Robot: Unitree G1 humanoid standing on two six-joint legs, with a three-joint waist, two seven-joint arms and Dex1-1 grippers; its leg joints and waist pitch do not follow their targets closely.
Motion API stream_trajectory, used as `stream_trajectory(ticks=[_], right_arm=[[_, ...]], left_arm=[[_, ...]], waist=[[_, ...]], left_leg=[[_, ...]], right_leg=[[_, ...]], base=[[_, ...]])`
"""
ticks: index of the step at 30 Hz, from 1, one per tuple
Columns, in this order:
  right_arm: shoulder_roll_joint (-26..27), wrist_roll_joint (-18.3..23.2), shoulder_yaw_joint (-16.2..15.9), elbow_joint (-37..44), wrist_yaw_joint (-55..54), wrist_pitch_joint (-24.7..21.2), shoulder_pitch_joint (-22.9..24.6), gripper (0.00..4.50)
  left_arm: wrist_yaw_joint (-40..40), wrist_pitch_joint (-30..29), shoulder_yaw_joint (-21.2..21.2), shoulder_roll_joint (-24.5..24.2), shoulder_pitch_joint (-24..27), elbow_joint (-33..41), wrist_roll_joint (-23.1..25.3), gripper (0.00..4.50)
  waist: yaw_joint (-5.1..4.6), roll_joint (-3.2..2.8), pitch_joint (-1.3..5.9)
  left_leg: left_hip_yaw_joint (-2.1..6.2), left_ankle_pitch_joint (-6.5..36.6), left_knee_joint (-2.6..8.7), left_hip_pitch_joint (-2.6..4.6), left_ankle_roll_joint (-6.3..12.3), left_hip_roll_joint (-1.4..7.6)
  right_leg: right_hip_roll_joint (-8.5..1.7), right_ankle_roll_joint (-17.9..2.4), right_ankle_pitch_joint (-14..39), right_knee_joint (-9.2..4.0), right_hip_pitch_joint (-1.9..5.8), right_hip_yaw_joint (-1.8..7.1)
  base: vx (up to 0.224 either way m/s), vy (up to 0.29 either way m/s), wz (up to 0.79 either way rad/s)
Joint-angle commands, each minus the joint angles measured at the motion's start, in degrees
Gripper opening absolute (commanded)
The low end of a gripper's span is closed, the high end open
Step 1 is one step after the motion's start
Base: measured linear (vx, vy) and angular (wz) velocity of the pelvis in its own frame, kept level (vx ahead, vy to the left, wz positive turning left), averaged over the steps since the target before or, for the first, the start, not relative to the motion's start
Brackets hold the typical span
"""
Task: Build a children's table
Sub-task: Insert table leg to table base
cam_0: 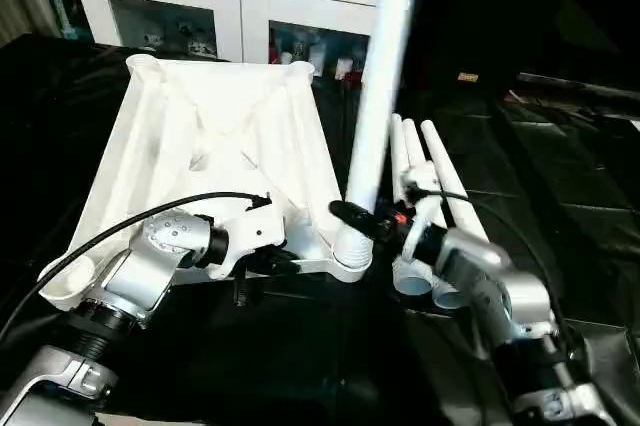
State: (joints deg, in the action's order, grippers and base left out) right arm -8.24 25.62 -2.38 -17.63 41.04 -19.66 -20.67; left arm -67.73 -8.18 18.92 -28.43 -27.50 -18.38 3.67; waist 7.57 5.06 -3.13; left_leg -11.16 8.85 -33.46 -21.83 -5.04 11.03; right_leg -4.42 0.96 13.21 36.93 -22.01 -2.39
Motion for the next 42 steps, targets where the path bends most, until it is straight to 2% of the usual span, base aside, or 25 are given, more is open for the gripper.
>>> stream_trajectory(ticks=[1,2,4,6,9,10,12,14,18,19,20,23,25,30,33,34,35,36,38,40,42], right_arm=[[-0.39,-0.47,1.38,-3.29,-0.88,0.58,1.25,1.86],[-0.39,-0.47,1.38,-3.29,-0.88,0.58,1.25,1.86],[1.18,0.49,3.30,-5.46,-1.06,3.40,2.41,1.86],[1.99,0.88,4.09,-6.02,-0.57,5.16,3.30,1.85],[2.79,0.47,4.37,-6.64,0.24,9.00,5.04,1.85],[3.01,-0.06,4.19,-6.91,0.69,11.05,5.90,1.85],[3.11,-0.42,4.02,-7.12,0.98,12.23,6.33,1.85],[3.36,-2.49,2.98,-8.06,1.24,16.84,7.77,1.85],[3.46,-4.52,1.91,-8.48,1.49,20.11,8.57,1.85],[3.13,-7.23,0.14,-8.13,1.26,23.36,9.30,1.85],[3.13,-7.23,0.14,-8.13,1.26,23.36,9.30,1.85],[3.08,-9.39,-0.91,-8.43,0.74,27.48,9.62,1.85],[3.25,-9.32,-0.72,-8.76,0.73,28.54,9.60,1.85],[2.59,-9.85,-1.73,-9.74,2.13,27.48,9.10,1.85],[1.32,-10.64,-3.49,-10.41,3.33,23.98,7.21,1.85],[1.01,-10.68,-3.78,-10.54,3.86,23.26,6.74,1.85],[0.62,-10.38,-3.86,-10.66,4.61,21.88,5.99,1.85],[0.38,-10.18,-3.87,-10.74,5.10,20.95,5.48,1.85],[-0.42,-9.92,-4.01,-10.86,6.33,18.90,4.23,1.85],[-2.33,-8.88,-4.33,-11.35,9.36,14.93,2.11,1.85],[-3.05,-8.52,-4.65,-11.36,10.56,13.84,1.70,1.85]], left_arm=[[1.68,0.60,0.09,1.27,0.49,-1.32,-0.82,0.00],[1.68,0.60,0.09,1.27,0.49,-1.32,-0.82,0.00],[2.81,0.92,-0.69,1.57,0.03,-2.09,-0.98,0.00],[3.34,1.08,-1.21,1.75,-0.23,-2.42,-1.08,0.00],[4.49,1.60,-1.92,2.23,-0.98,-3.29,-1.02,0.00],[4.98,1.84,-2.15,2.44,-1.34,-3.72,-0.96,0.00],[5.24,1.92,-2.27,2.56,-1.58,-4.01,-0.93,0.00],[5.46,1.90,-2.35,2.82,-2.18,-4.50,-0.98,0.00],[5.58,2.10,-2.36,2.91,-2.41,-4.76,-0.89,0.00],[5.70,2.34,-2.39,3.05,-2.73,-5.16,-0.75,0.00],[5.70,2.34,-2.39,3.05,-2.73,-5.16,-0.75,0.00],[5.91,2.56,-2.45,3.41,-3.11,-5.72,-0.53,0.00],[6.09,2.60,-2.44,3.61,-3.22,-5.90,-0.47,0.00],[5.48,2.37,-1.96,3.25,-2.94,-5.46,-0.49,0.00],[3.73,2.99,-0.99,2.07,-2.88,-5.30,0.09,0.00],[3.31,3.20,-0.69,1.81,-2.91,-5.36,0.29,0.00],[2.70,3.54,-0.28,1.49,-2.96,-5.49,0.59,0.00],[2.30,3.77,-0.01,1.27,-3.00,-5.58,0.79,0.00],[1.46,4.08,0.57,0.77,-3.11,-5.72,1.19,0.00],[0.36,4.87,1.75,0.09,-3.47,-6.15,2.05,0.00],[0.25,5.11,1.96,0.06,-3.58,-6.31,2.13,0.00]], waist=[[-0.49,-0.55,2.17],[-0.45,-0.48,2.14],[-0.43,-0.67,1.95],[-0.44,-0.66,1.96],[-0.34,-0.80,1.63],[-0.28,-1.02,1.46],[-0.15,-0.96,1.46],[-0.05,-1.19,1.31],[-0.15,-1.38,1.26],[-0.13,-1.40,1.08],[-0.15,-1.34,1.01],[-0.16,-1.39,0.78],[-0.21,-1.23,0.69],[-0.45,-0.96,0.51],[-0.67,-0.84,0.45],[-0.77,-0.96,0.50],[-0.91,-0.62,0.56],[-0.91,-0.86,0.57],[-1.39,-0.43,0.56],[-1.56,-0.29,0.53],[-1.54,-0.32,0.49]], left_leg=[[1.66,21.86,5.01,1.62,-1.37,2.70],[1.77,22.40,5.07,1.65,-1.44,2.71],[1.85,23.88,5.15,1.82,-1.54,2.75],[1.99,24.09,5.33,1.74,-1.53,2.76],[1.92,24.88,5.56,2.03,-1.27,2.75],[2.11,25.92,5.69,2.25,-1.37,2.70],[2.13,26.46,5.83,2.43,-1.23,2.79],[2.21,26.58,5.99,2.37,-1.14,2.80],[2.17,25.06,6.47,2.10,-0.62,2.81],[2.15,25.73,6.49,2.12,-0.71,2.79],[2.15,26.22,6.45,2.22,-0.70,2.79],[2.27,27.31,6.38,2.52,-0.45,2.82],[2.39,27.63,6.48,2.43,-0.31,2.88],[2.64,28.81,6.61,2.38,-0.26,2.91],[2.65,29.18,6.80,2.34,-0.48,2.90],[2.72,29.36,6.83,2.36,-0.63,2.89],[2.63,29.06,6.84,2.33,-0.56,2.91],[2.62,28.88,6.89,2.44,-0.58,2.93],[2.62,28.69,7.05,2.26,-0.57,2.94],[2.55,28.93,6.81,2.63,-0.45,2.94],[2.48,28.81,6.82,2.71,-0.70,3.06]], right_leg=[[-4.59,-7.73,22.51,-6.48,0.16,2.64],[-4.63,-7.52,23.83,-6.57,0.22,2.61],[-4.82,-7.34,25.63,-6.92,-0.10,2.68],[-4.85,-7.04,26.27,-7.02,0.07,2.61],[-4.83,-6.82,26.94,-7.50,-0.16,2.58],[-4.99,-6.55,28.93,-7.75,-0.19,2.56],[-5.03,-6.22,29.86,-8.00,-0.23,2.62],[-5.11,-6.24,29.74,-8.11,-0.27,2.64],[-4.91,-6.90,27.36,-8.09,0.09,2.49],[-4.98,-6.69,28.16,-8.28,-0.04,2.52],[-5.00,-6.59,28.90,-8.35,-0.16,2.57],[-5.30,-6.16,32.18,-8.81,-0.44,2.73],[-5.41,-5.75,33.55,-8.93,-0.39,2.72],[-5.54,-5.14,36.55,-9.24,-0.49,2.65],[-5.35,-5.05,36.51,-9.22,-0.46,2.55],[-5.47,-5.04,36.58,-9.21,-0.40,2.51],[-5.47,-5.03,36.29,-9.27,-0.35,2.49],[-5.48,-5.21,35.57,-9.31,-0.42,2.50],[-5.33,-5.47,34.69,-9.24,-0.25,2.38],[-5.44,-5.60,35.03,-9.31,-0.58,2.55],[-5.45,-5.68,34.60,-9.37,-0.71,2.62]], base=[[0.000,0.000,0.00],[0.000,0.000,0.00],[0.000,0.000,0.00],[0.000,0.000,0.00],[0.000,0.000,0.00],[0.000,0.000,0.00],[0.000,0.000,0.00],[0.000,0.000,0.00],[0.000,0.000,0.00],[0.000,0.000,0.00],[0.000,0.000,0.00],[0.000,0.000,0.00],[0.000,0.000,0.00],[0.000,0.000,0.00],[0.000,0.000,0.00],[0.000,0.000,0.00],[0.000,0.000,0.00],[0.000,0.000,0.00],[0.000,0.000,0.00],[0.000,0.000,0.00],[0.000,0.000,0.00]])
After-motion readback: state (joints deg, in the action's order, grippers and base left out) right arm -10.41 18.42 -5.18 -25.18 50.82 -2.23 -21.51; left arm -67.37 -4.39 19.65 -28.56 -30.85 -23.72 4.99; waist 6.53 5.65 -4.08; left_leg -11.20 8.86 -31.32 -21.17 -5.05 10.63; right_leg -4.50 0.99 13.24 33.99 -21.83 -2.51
